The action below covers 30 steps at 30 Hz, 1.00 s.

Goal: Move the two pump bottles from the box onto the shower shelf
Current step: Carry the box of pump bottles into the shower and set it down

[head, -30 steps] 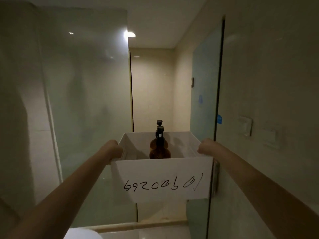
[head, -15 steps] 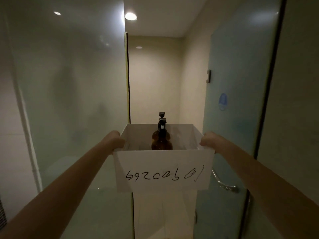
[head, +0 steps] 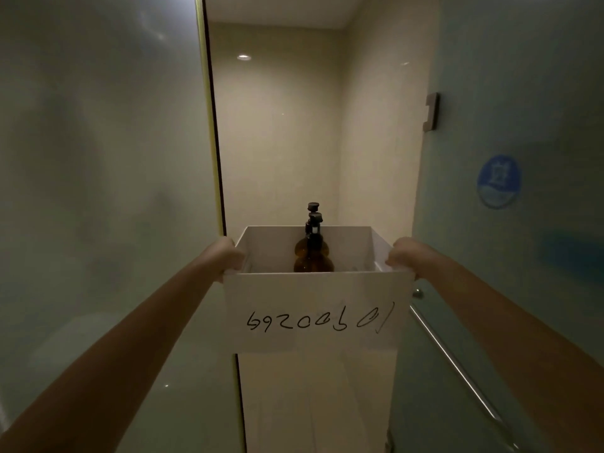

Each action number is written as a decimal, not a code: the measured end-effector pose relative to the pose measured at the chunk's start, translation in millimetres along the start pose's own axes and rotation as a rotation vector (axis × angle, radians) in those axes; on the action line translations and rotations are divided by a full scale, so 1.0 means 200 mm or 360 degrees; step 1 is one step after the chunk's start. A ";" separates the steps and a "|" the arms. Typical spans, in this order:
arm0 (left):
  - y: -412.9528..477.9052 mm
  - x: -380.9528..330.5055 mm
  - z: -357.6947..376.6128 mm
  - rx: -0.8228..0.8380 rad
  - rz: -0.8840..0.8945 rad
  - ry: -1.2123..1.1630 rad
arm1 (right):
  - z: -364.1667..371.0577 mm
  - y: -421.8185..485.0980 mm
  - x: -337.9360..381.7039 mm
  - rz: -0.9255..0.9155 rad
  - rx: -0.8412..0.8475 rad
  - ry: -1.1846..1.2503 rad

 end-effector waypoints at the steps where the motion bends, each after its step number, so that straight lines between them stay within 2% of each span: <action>1: 0.10 -0.01 0.00 0.0001 0.0009 0.0013 | 0.00 0.09 0.02 0.0021 -0.0009 0.0001; 14: 1.28 -0.18 0.12 0.0033 0.0044 -0.0009 | -0.13 1.25 0.26 0.0094 0.0014 0.0006; 22: 1.94 -0.23 0.25 -0.0103 0.0009 0.0016 | -0.20 2.07 0.36 -0.0005 0.0084 -0.0010; 30: 2.48 -0.26 0.22 -0.0162 -0.0094 0.0062 | -0.23 2.65 0.54 -0.0104 0.0134 -0.0039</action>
Point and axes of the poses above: each hand's wrist, its own y-axis towards the middle knuckle, its own z-axis out of the palm, x = y × z, the point moved 1 cm from there along y, towards the middle knuckle, and after that the axes turned 8 degrees about x, right-handed, at the moved point
